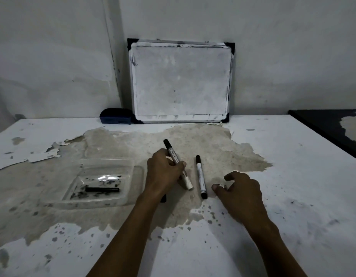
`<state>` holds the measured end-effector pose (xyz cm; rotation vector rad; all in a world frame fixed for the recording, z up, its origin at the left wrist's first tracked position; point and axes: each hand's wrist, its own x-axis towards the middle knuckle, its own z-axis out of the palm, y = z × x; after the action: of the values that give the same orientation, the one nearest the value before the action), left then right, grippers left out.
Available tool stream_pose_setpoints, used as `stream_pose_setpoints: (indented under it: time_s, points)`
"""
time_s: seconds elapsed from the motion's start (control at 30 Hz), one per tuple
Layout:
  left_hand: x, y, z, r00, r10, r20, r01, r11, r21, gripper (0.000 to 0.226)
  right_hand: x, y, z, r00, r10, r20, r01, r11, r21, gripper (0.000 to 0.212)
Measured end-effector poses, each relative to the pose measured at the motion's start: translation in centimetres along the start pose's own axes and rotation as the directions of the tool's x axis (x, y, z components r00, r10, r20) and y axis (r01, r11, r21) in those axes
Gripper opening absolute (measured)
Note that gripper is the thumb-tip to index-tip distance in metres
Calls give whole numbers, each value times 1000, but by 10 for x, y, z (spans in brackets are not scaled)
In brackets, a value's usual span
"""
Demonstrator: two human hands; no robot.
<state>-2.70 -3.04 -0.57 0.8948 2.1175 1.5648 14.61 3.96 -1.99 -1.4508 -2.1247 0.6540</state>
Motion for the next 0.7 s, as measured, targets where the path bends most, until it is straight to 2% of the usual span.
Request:
stream_pose_setpoints:
  time_s: [0.17, 0.23, 0.3, 0.37, 0.47, 0.7]
  points:
    - [6, 2, -3, 999, 24, -37, -25, 999, -30, 27, 1, 2, 0, 1000, -7, 5, 7, 999, 33, 50]
    - [5, 3, -5, 998, 29, -57, -34, 996, -88, 30, -1, 2, 0, 1000, -26, -17, 27, 999, 35, 48]
    - [2, 4, -5, 989, 63, -135, -85, 983, -165, 29, -3, 1, 0, 999, -34, -37, 36, 998, 43, 47]
    - [0, 4, -3, 967, 148, -207, -177, 976, -126, 26, -5, -1, 0, 998, -44, -46, 46, 998, 52, 46]
    - [1, 2, 1, 973, 196, -121, -191, 980, 46, 23, -6, -1, 0, 998, -41, -46, 44, 997, 64, 46]
    - [-1, 1, 2, 935, 256, -246, -276, 960, -48, 20, -8, 0, 2, 998, -35, -50, 39, 996, 75, 46]
